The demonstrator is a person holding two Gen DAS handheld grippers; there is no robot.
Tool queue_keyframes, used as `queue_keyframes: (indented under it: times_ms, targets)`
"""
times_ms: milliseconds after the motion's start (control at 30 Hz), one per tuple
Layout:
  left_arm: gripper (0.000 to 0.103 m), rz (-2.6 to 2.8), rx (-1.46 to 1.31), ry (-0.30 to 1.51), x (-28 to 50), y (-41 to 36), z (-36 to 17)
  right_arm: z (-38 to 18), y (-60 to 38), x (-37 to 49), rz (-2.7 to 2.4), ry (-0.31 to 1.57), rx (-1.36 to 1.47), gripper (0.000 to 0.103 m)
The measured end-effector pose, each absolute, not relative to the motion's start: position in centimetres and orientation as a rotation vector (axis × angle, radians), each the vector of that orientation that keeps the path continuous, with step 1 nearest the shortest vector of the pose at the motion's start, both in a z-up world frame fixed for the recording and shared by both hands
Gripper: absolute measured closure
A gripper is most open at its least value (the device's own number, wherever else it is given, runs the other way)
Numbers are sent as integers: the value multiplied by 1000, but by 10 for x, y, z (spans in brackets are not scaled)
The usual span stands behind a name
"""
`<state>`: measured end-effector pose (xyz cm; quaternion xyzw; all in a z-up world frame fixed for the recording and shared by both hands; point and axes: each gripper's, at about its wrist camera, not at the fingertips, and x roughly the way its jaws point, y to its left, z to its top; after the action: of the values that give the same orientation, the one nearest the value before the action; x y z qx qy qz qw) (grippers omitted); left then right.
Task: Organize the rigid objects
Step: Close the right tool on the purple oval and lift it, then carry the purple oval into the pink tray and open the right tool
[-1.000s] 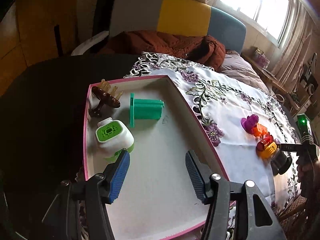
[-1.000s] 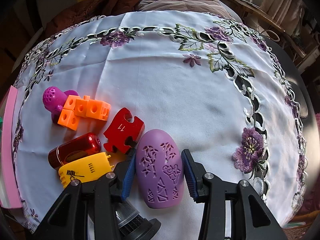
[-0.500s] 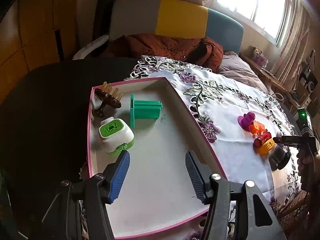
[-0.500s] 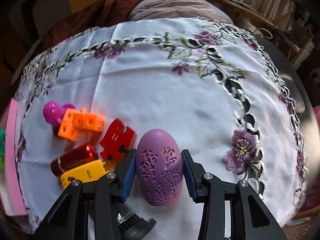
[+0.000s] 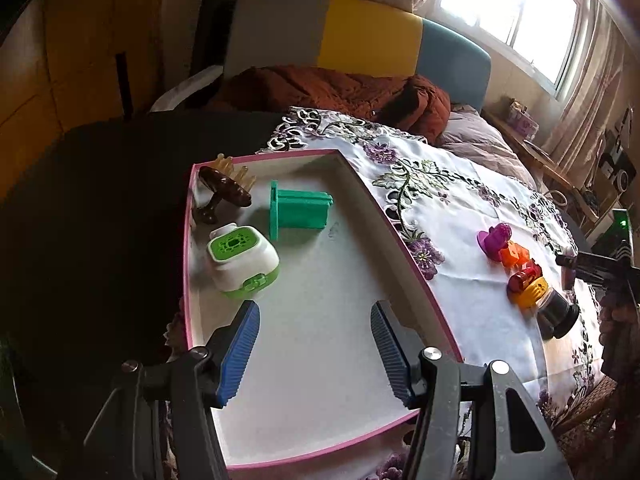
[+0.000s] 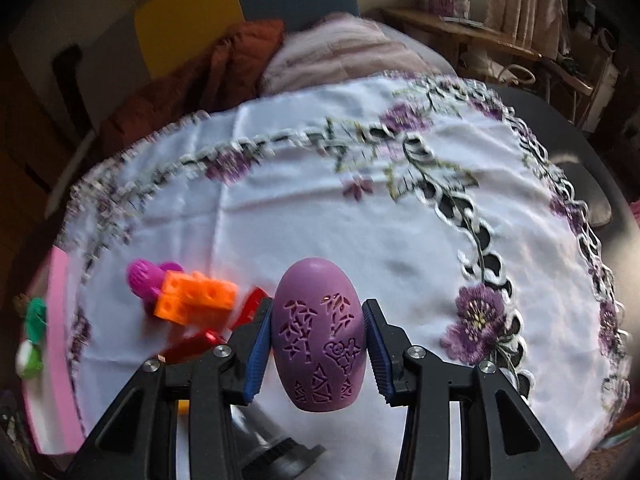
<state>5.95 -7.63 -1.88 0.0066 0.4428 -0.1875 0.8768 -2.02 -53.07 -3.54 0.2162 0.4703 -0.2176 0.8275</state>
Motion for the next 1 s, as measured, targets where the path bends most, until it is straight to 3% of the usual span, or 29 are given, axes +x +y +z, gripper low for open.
queue_keyframes:
  times_ms: [300,533,1000]
  targets:
    - [44,-361,-20,927,60,-54,-21,-3,-489,-5,-311,933,451,59]
    - [44,-332,-49,938,59,-37,-25,24,-396,40,-58,930,329,59]
    - [44,-296,-86,936,60,-12,-27,-7,-225,98,285,1105,152,59]
